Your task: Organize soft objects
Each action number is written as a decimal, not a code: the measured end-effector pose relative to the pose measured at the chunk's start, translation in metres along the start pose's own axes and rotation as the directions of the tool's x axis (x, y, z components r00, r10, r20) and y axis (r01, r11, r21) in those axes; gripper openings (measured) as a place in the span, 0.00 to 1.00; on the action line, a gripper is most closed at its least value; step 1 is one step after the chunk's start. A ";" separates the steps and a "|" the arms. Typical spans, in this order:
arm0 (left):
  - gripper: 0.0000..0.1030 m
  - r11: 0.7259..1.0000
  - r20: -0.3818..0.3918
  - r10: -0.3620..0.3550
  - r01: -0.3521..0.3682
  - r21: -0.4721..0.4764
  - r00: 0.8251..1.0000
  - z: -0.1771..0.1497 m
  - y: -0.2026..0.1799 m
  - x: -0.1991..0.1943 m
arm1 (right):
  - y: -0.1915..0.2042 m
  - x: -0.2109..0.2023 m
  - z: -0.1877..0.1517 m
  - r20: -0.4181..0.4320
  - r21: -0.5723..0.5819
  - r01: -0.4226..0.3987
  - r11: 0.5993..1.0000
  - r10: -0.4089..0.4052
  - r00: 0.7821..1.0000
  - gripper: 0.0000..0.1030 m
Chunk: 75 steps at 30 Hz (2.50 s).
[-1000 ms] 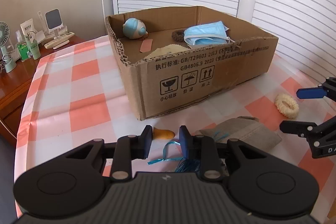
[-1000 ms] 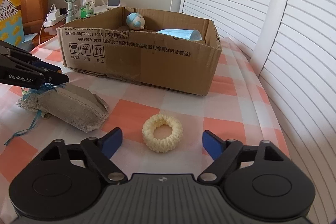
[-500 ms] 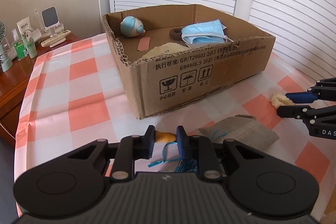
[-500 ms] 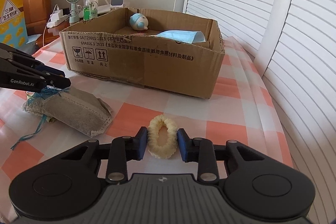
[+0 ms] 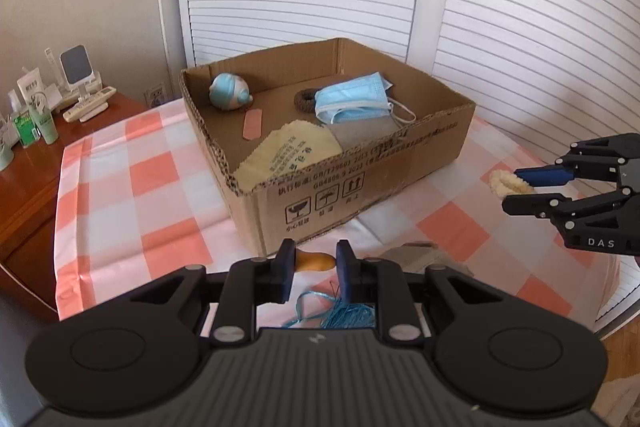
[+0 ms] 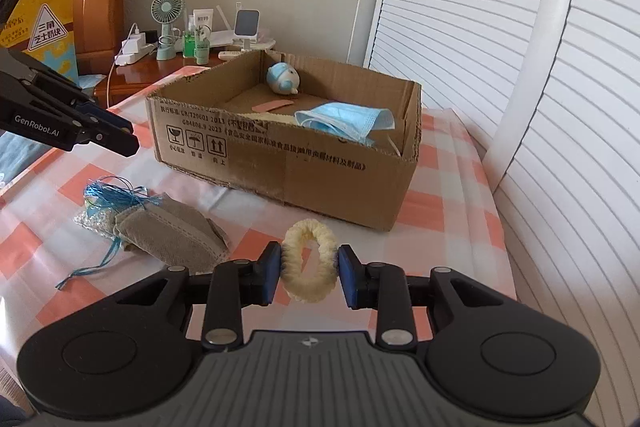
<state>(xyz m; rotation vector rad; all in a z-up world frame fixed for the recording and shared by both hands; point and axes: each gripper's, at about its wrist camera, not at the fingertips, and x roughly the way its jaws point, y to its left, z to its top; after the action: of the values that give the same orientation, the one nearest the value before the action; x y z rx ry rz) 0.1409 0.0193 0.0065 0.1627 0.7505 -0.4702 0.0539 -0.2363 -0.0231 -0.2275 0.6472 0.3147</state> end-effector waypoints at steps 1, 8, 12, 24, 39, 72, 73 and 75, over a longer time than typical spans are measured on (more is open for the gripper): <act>0.19 1.000 0.006 -0.004 0.004 0.009 1.000 0.005 -0.001 -0.003 | 0.000 -0.003 0.003 0.009 -0.005 -0.005 1.000 0.005 1.000 0.34; 0.19 0.997 0.061 -0.010 0.006 0.074 0.998 0.054 -0.001 -0.001 | -0.001 -0.014 0.026 0.079 -0.044 -0.010 0.999 0.013 0.997 0.34; 0.20 0.998 0.063 -0.005 0.001 0.069 0.998 0.088 0.007 0.026 | -0.004 -0.016 0.037 0.110 -0.045 -0.009 0.999 0.014 0.994 0.34; 0.98 0.996 0.099 0.090 -0.087 -0.032 0.991 0.106 0.033 0.073 | -0.011 -0.009 0.050 0.121 -0.041 -0.005 0.999 0.010 0.993 0.34; 0.99 0.992 0.045 0.111 -0.108 -0.060 0.993 0.029 0.011 -0.001 | -0.017 0.011 0.079 0.114 -0.045 -0.033 0.998 0.038 0.993 0.34; 0.99 0.914 -0.014 0.352 -0.347 -0.212 0.936 -0.075 -0.035 -0.050 | 0.019 0.101 0.178 0.079 -0.102 0.006 0.995 0.002 0.997 1.00; 0.99 0.914 -0.019 0.352 -0.348 -0.209 0.936 -0.076 -0.036 -0.050 | 0.019 0.098 0.177 0.075 -0.103 0.007 0.995 0.001 0.997 1.00; 0.99 0.913 -0.027 0.355 -0.353 -0.206 0.934 -0.076 -0.039 -0.050 | 0.018 0.091 0.173 0.070 -0.102 0.016 0.995 -0.008 0.998 1.00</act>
<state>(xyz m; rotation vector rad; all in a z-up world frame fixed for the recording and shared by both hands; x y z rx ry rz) 0.0440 0.0261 -0.0131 0.0969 0.7348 -0.0448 0.2116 -0.1474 0.0520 -0.3175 0.5617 0.3434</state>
